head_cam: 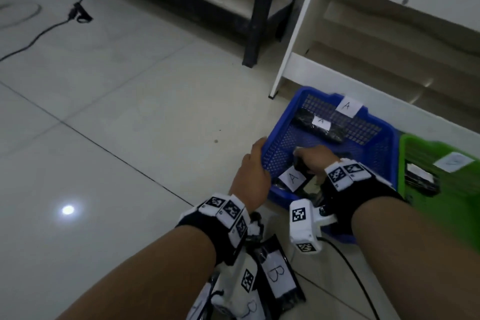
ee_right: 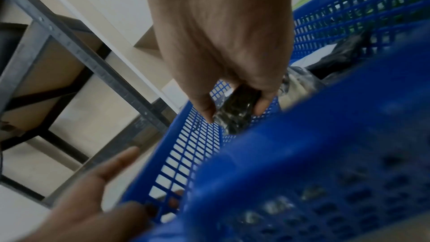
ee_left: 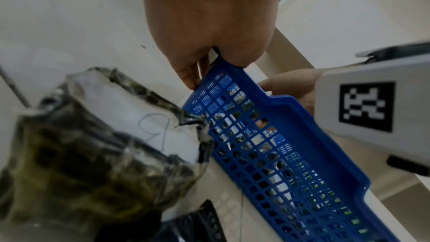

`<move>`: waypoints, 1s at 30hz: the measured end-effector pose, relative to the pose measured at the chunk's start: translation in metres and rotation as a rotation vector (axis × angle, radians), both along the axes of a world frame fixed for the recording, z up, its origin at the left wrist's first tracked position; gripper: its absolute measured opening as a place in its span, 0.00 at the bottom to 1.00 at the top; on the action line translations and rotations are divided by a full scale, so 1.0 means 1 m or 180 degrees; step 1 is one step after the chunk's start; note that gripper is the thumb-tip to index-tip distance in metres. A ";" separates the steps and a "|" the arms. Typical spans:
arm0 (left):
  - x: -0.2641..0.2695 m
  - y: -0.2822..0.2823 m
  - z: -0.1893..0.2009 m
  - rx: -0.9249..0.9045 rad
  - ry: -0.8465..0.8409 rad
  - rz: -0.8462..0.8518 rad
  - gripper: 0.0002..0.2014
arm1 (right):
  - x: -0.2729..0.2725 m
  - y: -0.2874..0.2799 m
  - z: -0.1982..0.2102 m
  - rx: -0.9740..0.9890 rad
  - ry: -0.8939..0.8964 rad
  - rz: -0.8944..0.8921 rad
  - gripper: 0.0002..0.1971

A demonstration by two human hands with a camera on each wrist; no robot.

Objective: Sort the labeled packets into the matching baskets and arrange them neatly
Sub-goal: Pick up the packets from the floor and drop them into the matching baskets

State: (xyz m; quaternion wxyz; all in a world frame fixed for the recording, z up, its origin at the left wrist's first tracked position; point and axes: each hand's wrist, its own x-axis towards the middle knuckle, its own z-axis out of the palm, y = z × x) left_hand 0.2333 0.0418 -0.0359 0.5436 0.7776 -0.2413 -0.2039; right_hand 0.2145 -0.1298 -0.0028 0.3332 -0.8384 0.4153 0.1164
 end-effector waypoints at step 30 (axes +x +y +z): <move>0.004 0.030 -0.003 0.0040 0.0262 0.0680 0.31 | -0.116 0.116 0.022 -0.1975 -0.2342 -0.0229 0.10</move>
